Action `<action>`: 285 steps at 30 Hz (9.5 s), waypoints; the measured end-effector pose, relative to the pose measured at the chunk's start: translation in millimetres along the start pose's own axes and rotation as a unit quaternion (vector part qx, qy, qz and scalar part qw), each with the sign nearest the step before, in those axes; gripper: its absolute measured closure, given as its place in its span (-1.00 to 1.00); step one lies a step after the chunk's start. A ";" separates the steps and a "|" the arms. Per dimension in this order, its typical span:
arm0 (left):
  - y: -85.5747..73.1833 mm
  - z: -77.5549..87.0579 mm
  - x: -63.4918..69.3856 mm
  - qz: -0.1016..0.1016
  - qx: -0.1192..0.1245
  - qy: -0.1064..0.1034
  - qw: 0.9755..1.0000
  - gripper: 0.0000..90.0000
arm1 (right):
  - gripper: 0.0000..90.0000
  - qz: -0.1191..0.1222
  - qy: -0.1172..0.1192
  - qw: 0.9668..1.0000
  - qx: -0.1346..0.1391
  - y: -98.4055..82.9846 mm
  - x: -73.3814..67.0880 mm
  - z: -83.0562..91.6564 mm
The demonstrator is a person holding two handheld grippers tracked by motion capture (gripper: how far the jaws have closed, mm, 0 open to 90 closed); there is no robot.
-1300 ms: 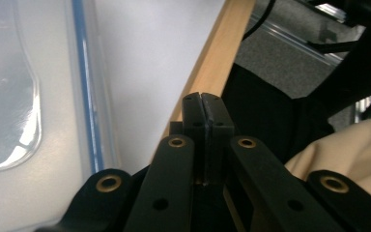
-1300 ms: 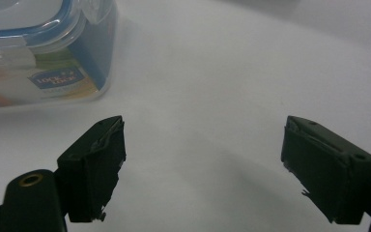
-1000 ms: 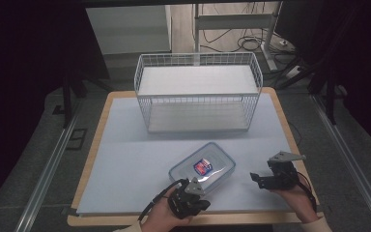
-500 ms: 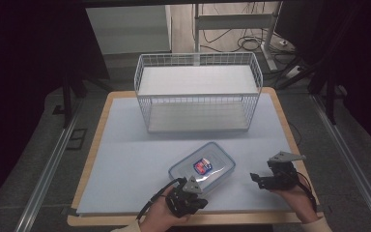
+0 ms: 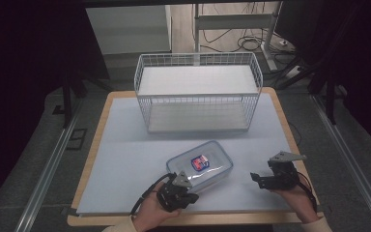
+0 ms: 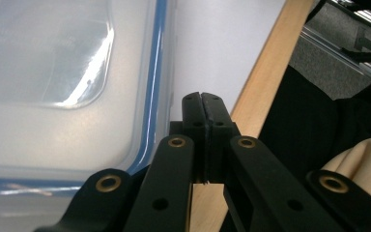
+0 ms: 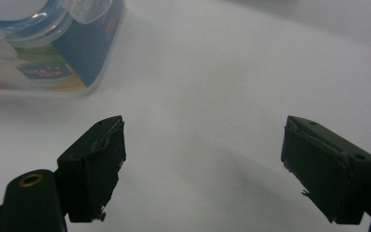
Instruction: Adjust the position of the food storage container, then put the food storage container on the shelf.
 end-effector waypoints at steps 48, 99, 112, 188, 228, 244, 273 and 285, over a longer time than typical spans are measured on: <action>15.6 71.3 -56.0 0.075 0.088 0.040 0.992 1.00 | -0.64 0.000 0.002 1.000 0.007 3.5 -0.8 2.6; 16.4 61.5 -142.0 0.277 0.132 0.033 0.951 -0.66 | -0.68 -0.018 0.072 0.996 0.041 30.3 -28.2 -5.5; 9.6 34.8 -137.8 0.304 0.099 -0.006 0.947 -0.64 | -0.70 -0.016 0.080 0.996 0.045 39.5 -34.6 -6.0; 11.3 36.0 -132.4 0.308 0.126 -0.025 0.943 -0.33 | -0.12 -0.236 0.281 0.929 -0.043 74.6 -67.0 -82.8; 1.2 55.3 -117.7 0.260 0.177 -0.045 0.948 0.09 | 0.08 -0.181 0.264 0.947 0.019 69.8 -79.5 -53.5; 6.3 55.6 -110.6 0.262 0.187 -0.021 0.946 0.13 | 0.11 -0.186 0.256 0.948 0.039 72.4 -76.4 -49.5; 27.1 69.2 -105.0 0.242 0.215 -0.009 0.946 0.15 | 0.11 -0.166 0.250 0.951 0.073 88.9 -74.1 -32.8; 42.5 76.0 -106.8 0.232 0.218 -0.007 0.948 0.15 | 0.11 -0.159 0.246 0.952 0.087 101.6 -70.4 -26.6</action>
Point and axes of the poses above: each handheld gripper's, and its own axes: z roughly backward along the jaws, y roughly out of its top, x roughly to its right, the point moved 9 cm from there along -z, roughly forward along the jaws, and after that the axes turned 7 degrees about x, right-handed, at the moved point
